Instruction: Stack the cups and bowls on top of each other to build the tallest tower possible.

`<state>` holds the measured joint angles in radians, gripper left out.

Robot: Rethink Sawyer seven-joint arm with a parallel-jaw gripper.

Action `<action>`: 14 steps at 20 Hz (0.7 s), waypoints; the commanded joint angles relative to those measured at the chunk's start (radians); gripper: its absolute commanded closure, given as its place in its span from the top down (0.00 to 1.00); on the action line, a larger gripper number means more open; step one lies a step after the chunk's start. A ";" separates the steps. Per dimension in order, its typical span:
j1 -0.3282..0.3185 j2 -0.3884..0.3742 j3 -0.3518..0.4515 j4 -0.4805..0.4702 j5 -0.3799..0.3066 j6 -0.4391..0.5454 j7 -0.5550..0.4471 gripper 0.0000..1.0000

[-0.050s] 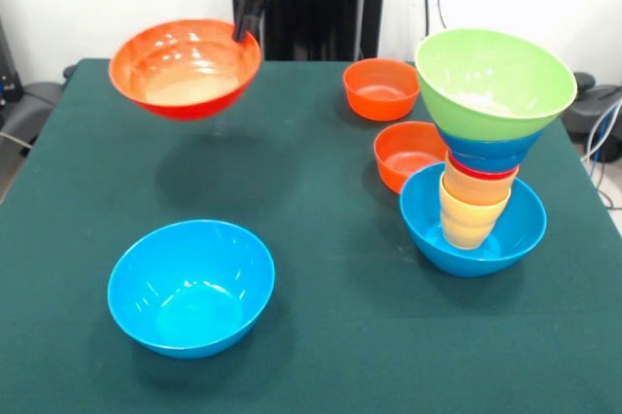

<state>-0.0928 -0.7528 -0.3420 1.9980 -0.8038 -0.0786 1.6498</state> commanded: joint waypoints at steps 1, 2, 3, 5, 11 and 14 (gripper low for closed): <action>-0.027 -0.182 0.189 -0.039 0.092 0.267 -0.025 0.00; -0.022 -0.199 0.190 -0.047 0.097 0.264 -0.014 0.00; -0.013 -0.208 0.187 -0.056 0.097 0.266 -0.010 0.00; 0.004 -0.224 0.180 -0.073 0.091 0.271 -0.003 0.00; 0.080 -0.259 0.119 -0.136 0.077 0.306 0.036 0.00; 0.040 -0.312 0.175 -0.100 0.106 0.320 0.010 0.00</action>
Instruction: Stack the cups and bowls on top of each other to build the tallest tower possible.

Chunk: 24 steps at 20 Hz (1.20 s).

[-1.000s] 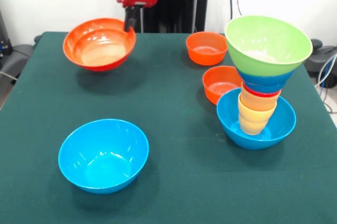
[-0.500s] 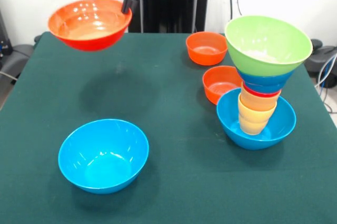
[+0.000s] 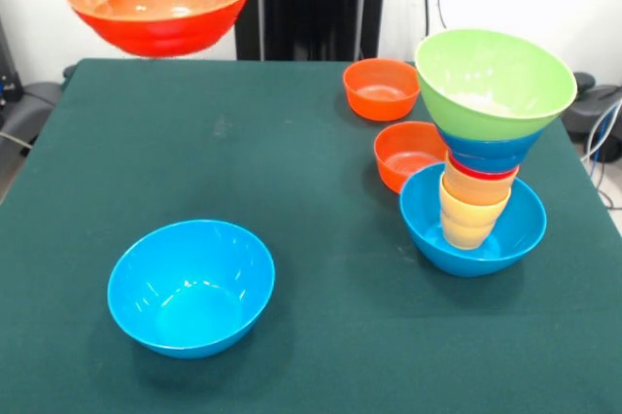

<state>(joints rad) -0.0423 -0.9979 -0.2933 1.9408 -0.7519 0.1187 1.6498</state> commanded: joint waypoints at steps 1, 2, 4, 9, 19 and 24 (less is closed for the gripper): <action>-0.013 -0.075 0.137 -0.038 0.062 0.122 0.012 0.00; -0.018 -0.092 0.163 -0.028 0.081 0.141 -0.001 0.00; -0.015 -0.114 0.189 -0.013 0.119 0.160 0.007 0.00; 0.032 -0.162 0.217 -0.039 0.198 0.258 -0.003 0.00; 0.111 -0.160 0.239 -0.121 0.283 0.414 0.030 0.00; 0.177 -0.126 0.230 -0.163 0.289 0.477 0.075 0.00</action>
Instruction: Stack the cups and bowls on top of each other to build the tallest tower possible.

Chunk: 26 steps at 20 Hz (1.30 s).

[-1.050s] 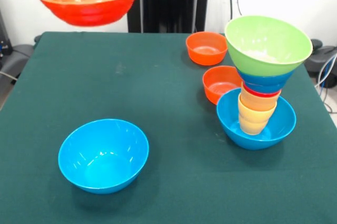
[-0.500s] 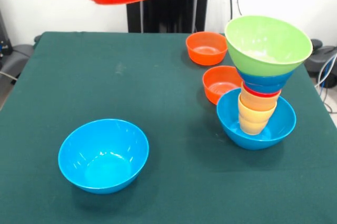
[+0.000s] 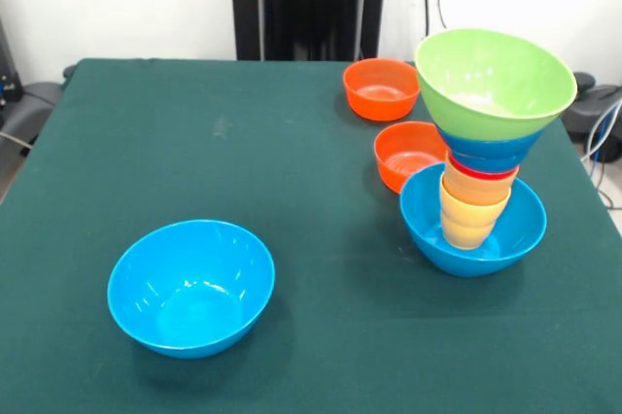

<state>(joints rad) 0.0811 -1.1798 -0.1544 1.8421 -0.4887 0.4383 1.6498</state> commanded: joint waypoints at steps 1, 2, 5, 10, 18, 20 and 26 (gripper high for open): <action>0.060 0.059 0.088 -0.068 0.026 0.163 0.078 0.00; 0.076 0.069 0.087 -0.082 0.025 0.187 0.082 0.00; 0.101 0.090 0.085 -0.115 0.027 0.240 0.077 0.00; 0.158 0.132 0.062 -0.172 0.019 0.294 0.130 0.00; 0.226 0.187 0.020 -0.237 0.017 0.344 0.211 0.00; 0.256 0.218 0.007 -0.265 0.016 0.363 0.248 0.00; 0.304 0.264 -0.019 -0.308 0.037 0.392 0.291 0.00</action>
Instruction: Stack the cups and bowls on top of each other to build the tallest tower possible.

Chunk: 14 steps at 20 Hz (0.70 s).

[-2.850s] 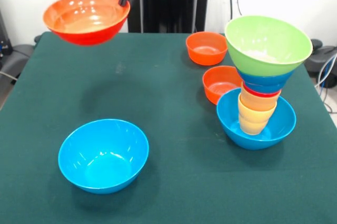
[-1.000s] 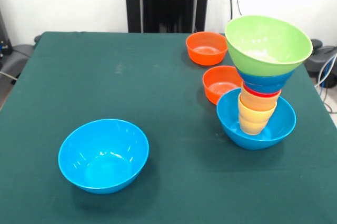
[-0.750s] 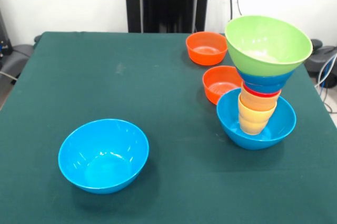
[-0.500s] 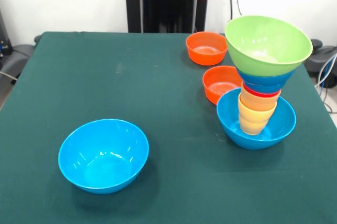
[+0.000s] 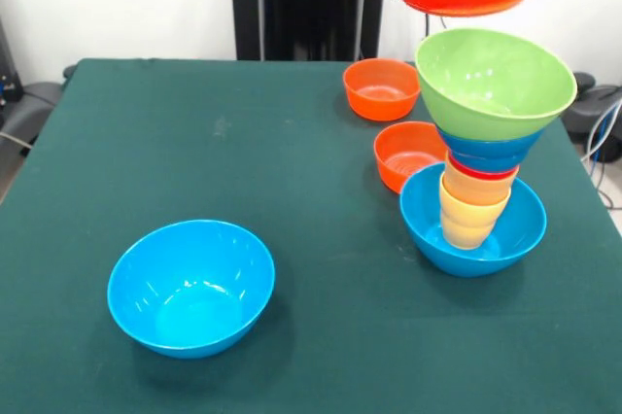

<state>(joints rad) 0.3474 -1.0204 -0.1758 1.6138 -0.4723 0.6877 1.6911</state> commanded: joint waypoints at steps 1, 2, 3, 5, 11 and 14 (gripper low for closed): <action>0.045 0.116 -0.002 -0.086 0.024 0.143 0.261 0.00; 0.052 0.128 -0.005 -0.098 0.025 0.145 0.269 0.00; 0.063 0.144 -0.014 -0.102 0.021 0.137 0.287 0.00; 0.075 0.161 -0.023 -0.109 0.024 0.128 0.311 0.00; 0.093 0.182 -0.036 -0.123 0.017 0.137 0.329 0.00; 0.090 0.187 -0.039 -0.129 0.018 0.135 0.324 0.00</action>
<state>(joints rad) 0.4414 -0.8779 -0.2217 1.5265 -0.4555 0.7215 1.8753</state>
